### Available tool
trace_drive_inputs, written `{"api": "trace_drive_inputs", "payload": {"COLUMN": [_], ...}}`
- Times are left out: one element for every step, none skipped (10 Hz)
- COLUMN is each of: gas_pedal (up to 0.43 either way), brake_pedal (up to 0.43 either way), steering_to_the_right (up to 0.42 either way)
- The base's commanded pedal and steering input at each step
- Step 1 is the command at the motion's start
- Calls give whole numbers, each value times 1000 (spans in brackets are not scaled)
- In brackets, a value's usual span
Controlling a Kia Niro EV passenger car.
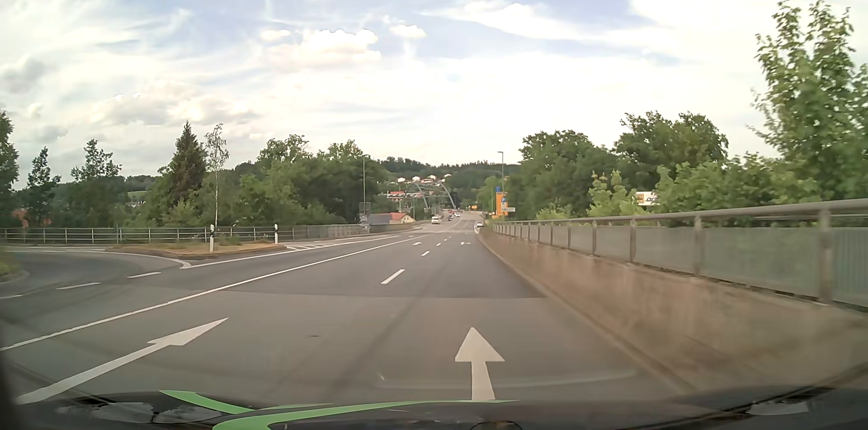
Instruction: Follow the waypoints while adhering to traffic rules and regulations
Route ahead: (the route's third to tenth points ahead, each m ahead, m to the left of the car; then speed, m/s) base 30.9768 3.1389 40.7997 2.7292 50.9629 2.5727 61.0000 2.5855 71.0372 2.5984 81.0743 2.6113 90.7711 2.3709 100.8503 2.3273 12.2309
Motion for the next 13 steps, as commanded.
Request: {"api": "trace_drive_inputs", "payload": {"gas_pedal": [118, 79, 59, 59, 59, 59, 59, 59, 59, 59, 59, 59, 59], "brake_pedal": [0, 0, 0, 0, 0, 0, 0, 0, 0, 0, 0, 0, 0], "steering_to_the_right": [3, 3, 3, 2, 2, 2, 2, 3, 2, 2, 2, 1, 0]}}
